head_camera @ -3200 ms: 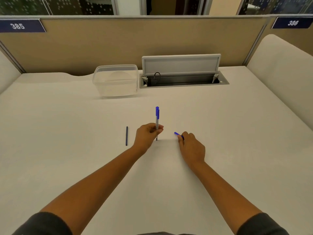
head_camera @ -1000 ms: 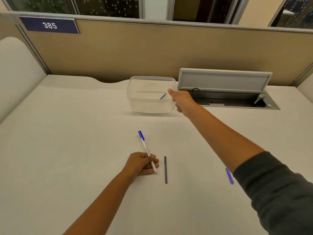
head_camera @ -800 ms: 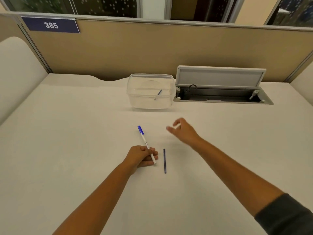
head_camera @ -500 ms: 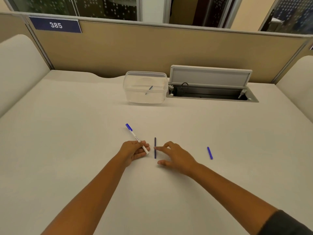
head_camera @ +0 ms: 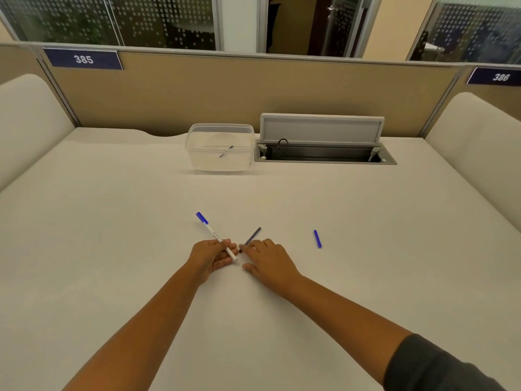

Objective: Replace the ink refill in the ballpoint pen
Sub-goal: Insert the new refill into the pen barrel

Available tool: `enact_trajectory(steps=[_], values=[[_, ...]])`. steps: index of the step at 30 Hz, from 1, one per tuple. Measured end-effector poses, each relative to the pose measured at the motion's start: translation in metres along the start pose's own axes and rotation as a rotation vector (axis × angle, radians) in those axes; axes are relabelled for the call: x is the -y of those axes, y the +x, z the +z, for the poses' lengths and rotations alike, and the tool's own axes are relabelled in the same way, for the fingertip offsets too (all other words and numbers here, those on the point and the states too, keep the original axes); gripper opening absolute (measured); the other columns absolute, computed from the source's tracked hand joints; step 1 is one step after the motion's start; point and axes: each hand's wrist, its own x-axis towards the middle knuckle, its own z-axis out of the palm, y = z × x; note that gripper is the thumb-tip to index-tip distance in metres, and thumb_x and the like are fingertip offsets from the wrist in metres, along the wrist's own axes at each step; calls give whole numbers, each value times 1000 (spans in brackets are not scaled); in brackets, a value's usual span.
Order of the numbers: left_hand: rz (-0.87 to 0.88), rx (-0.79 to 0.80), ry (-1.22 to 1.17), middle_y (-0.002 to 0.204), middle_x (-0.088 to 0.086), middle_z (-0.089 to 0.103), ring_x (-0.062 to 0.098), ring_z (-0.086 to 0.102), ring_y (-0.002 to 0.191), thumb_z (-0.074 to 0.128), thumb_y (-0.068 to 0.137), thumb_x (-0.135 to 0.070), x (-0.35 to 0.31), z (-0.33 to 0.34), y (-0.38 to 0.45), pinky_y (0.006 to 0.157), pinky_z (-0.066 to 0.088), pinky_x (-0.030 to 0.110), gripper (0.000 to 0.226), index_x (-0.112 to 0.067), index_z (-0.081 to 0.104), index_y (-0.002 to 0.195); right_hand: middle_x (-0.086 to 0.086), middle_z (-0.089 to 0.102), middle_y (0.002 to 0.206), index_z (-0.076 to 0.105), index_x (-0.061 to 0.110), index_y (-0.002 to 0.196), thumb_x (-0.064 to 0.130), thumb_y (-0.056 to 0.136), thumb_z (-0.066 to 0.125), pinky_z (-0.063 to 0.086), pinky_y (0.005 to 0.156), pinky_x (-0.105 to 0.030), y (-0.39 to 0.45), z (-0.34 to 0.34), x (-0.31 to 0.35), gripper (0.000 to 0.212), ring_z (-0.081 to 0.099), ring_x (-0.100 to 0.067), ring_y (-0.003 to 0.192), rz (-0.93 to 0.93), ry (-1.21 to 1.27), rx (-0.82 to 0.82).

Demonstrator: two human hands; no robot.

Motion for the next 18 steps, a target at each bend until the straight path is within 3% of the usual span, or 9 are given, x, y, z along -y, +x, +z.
enact_trajectory(steps=[6, 11, 14, 18], values=[[-30, -2, -15, 83, 14, 70, 16, 71, 63, 56, 88, -10, -1, 1, -2, 60, 59, 26, 14, 2, 62, 89, -12, 53, 122, 52, 7, 119, 31, 94, 45, 42, 88, -37, 12, -8, -5, 35, 46, -28, 111, 40, 46, 10], [-52, -17, -31, 76, 10, 72, 15, 71, 60, 56, 88, -11, -4, 1, 0, 55, 59, 26, 15, 2, 63, 90, -10, 58, 115, 58, 10, 115, 12, 94, 42, 45, 89, -33, 3, 0, -20, 26, 51, -24, 108, 79, 161, -65], [-49, -23, -27, 67, 7, 73, 15, 71, 60, 57, 88, -13, -3, 2, 1, 55, 59, 25, 15, 1, 63, 87, -9, 61, 115, 56, 13, 118, 18, 94, 45, 45, 89, -31, 2, -2, -22, 26, 54, -23, 106, 160, 279, -112], [-41, -29, -18, 66, 6, 73, 15, 71, 60, 57, 88, -13, -3, 3, 1, 57, 59, 26, 15, 1, 63, 86, -6, 55, 121, 50, 17, 125, 36, 88, 56, 45, 87, -29, 9, -5, -17, 42, 56, -21, 105, 288, 417, -85]])
